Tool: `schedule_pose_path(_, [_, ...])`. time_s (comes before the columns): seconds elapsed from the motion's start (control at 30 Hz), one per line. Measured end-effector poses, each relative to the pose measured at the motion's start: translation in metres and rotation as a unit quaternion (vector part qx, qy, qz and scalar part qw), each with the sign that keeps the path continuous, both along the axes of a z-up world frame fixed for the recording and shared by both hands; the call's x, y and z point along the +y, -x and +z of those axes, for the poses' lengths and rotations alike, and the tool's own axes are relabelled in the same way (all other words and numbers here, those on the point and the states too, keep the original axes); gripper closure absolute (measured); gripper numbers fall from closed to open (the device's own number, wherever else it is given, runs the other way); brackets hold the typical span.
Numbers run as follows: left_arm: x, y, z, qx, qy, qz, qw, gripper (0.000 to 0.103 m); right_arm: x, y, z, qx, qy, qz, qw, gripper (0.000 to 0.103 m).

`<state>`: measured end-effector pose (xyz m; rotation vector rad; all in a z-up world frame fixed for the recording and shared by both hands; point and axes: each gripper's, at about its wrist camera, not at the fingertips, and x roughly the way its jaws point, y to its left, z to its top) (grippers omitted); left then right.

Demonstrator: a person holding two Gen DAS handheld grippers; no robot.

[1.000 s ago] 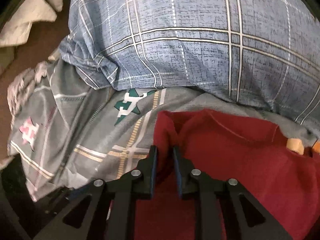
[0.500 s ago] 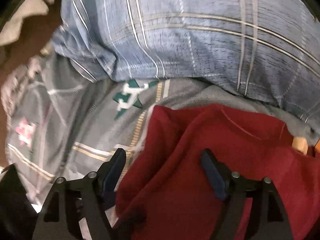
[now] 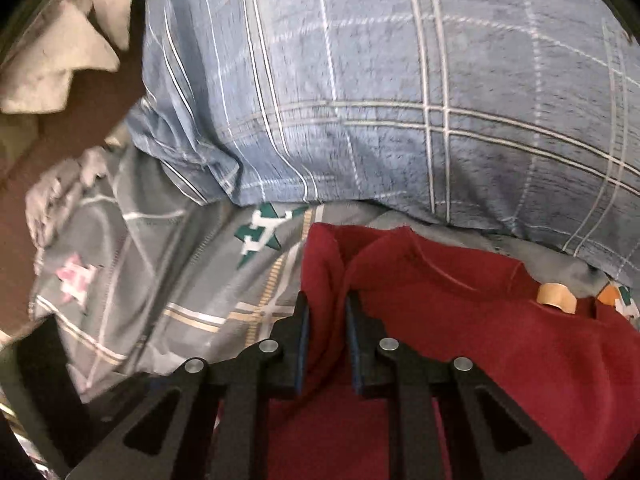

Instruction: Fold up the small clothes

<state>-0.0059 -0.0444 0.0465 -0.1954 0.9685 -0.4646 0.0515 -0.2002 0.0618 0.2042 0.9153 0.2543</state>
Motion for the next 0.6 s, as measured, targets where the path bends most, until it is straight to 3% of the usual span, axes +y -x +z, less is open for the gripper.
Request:
schedule_pose_path(0.03, [-0.003, 0.001, 0.001, -0.006, -0.006, -0.004, 1.0, 0.025, -0.003, 0.001, 0.001, 0.0, -0.005, 0.0, 1.0, 0.087])
schedule_pose_path(0.07, [-0.005, 0.002, 0.004, -0.008, -0.005, -0.01, 0.9999, 0.048, -0.005, 0.002, 0.001, 0.001, -0.011, -0.001, 1.0, 0.087])
schedule_pose_path(0.1, [-0.007, 0.003, 0.006, -0.005, 0.0, -0.023, 0.9997, 0.058, -0.004, 0.002, 0.0, 0.005, -0.013, 0.0, 1.0, 0.087])
schedule_pose_path(0.17, [-0.005, 0.004, 0.009, -0.008, -0.006, -0.027, 0.9996, 0.069, -0.001, 0.003, -0.002, 0.013, -0.005, 0.005, 1.0, 0.086])
schedule_pose_path(0.23, [-0.002, 0.001, 0.01, -0.002, -0.002, -0.024, 0.9997, 0.071, -0.002, 0.003, -0.002, 0.016, -0.012, 0.001, 1.0, 0.076])
schedule_pose_path(0.27, [0.0, 0.0, 0.011, 0.001, 0.002, -0.022, 0.9998, 0.072, -0.004, 0.004, -0.002, 0.019, -0.025, -0.001, 1.0, 0.062])
schedule_pose_path(0.3, [0.002, 0.0, 0.014, 0.0, 0.004, -0.02, 0.9998, 0.072, -0.005, 0.004, -0.001, 0.024, -0.039, -0.005, 0.999, 0.033])
schedule_pose_path(0.33, [0.003, 0.0, 0.016, -0.002, 0.004, -0.021, 0.9998, 0.073, -0.006, 0.004, -0.002, 0.027, -0.049, -0.009, 0.998, 0.022])
schedule_pose_path(0.43, [0.0, 0.004, 0.021, -0.011, -0.001, -0.026, 0.9996, 0.073, 0.002, -0.001, -0.001, 0.036, -0.05, -0.002, 0.998, 0.018])
schedule_pose_path(0.6, [-0.002, 0.009, 0.022, -0.015, -0.003, -0.029, 0.9995, 0.073, 0.028, -0.022, -0.02, 0.073, 0.016, 0.015, 0.997, 0.018])
